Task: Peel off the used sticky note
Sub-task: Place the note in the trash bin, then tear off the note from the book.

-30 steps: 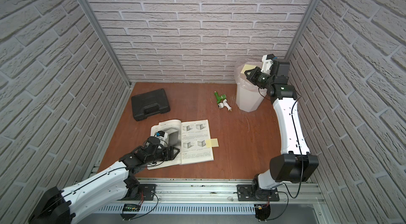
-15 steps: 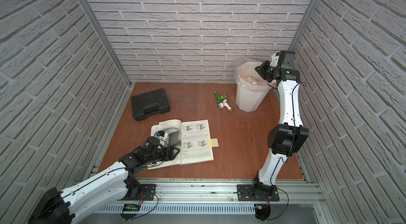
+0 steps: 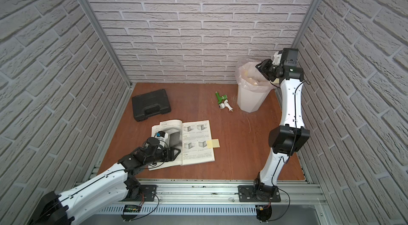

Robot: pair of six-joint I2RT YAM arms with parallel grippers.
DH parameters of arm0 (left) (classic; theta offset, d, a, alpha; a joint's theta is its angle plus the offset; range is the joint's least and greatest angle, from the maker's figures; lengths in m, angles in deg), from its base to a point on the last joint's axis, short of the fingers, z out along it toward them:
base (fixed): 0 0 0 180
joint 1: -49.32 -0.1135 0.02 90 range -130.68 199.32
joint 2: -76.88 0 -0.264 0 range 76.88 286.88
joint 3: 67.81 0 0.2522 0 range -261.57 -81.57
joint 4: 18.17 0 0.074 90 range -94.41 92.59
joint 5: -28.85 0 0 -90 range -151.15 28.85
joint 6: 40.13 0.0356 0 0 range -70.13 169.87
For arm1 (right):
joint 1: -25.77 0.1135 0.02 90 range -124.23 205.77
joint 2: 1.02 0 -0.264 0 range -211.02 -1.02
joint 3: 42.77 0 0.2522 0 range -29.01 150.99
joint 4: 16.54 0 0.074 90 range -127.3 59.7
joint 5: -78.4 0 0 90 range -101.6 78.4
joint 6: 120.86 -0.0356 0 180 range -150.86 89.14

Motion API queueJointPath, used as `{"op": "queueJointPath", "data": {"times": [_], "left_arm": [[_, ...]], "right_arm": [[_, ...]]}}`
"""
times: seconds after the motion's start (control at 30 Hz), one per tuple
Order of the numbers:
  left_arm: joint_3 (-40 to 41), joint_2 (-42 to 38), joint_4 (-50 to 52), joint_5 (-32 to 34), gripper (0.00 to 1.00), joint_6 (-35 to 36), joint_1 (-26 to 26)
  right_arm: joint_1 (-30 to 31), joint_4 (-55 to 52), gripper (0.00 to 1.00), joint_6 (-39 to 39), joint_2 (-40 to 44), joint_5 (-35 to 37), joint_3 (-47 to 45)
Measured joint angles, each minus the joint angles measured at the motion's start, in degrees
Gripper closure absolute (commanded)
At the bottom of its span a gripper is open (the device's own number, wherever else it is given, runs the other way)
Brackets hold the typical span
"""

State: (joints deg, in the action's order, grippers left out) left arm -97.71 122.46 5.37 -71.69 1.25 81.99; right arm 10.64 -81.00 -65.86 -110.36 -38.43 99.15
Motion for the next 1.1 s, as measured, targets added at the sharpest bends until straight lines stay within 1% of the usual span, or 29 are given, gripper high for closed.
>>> {"op": "queueJointPath", "data": {"times": [0.13,0.2,0.37,0.57,0.7,0.93,1.1], "left_arm": [[-1.01,0.00,0.48,-0.37,0.21,0.33,0.00],[-1.64,0.04,0.55,-0.57,0.21,0.72,0.00],[-3.50,1.05,0.55,-1.18,0.20,1.42,0.00],[-6.03,3.89,0.48,-2.23,0.20,2.36,0.13],[-7.80,6.51,-0.09,-2.45,0.20,2.60,0.90],[-11.52,12.11,-1.79,-2.99,0.20,3.76,3.69],[-13.62,16.31,-3.87,-3.45,0.20,4.09,5.33]], "right_arm": [[0.96,1.51,0.51,0.09,5.01,-0.11,-7.76],[2.19,3.65,0.50,0.13,9.49,-0.28,-14.16],[6.21,8.04,0.49,0.66,21.03,-0.42,-28.46],[11.89,13.20,0.48,1.53,30.97,0.00,-42.56],[14.88,16.20,0.48,1.44,34.60,0.04,-51.28],[19.28,19.82,0.48,1.33,38.58,0.11,-65.31],[21.31,21.35,0.48,1.38,41.59,0.13,-74.36]]}}
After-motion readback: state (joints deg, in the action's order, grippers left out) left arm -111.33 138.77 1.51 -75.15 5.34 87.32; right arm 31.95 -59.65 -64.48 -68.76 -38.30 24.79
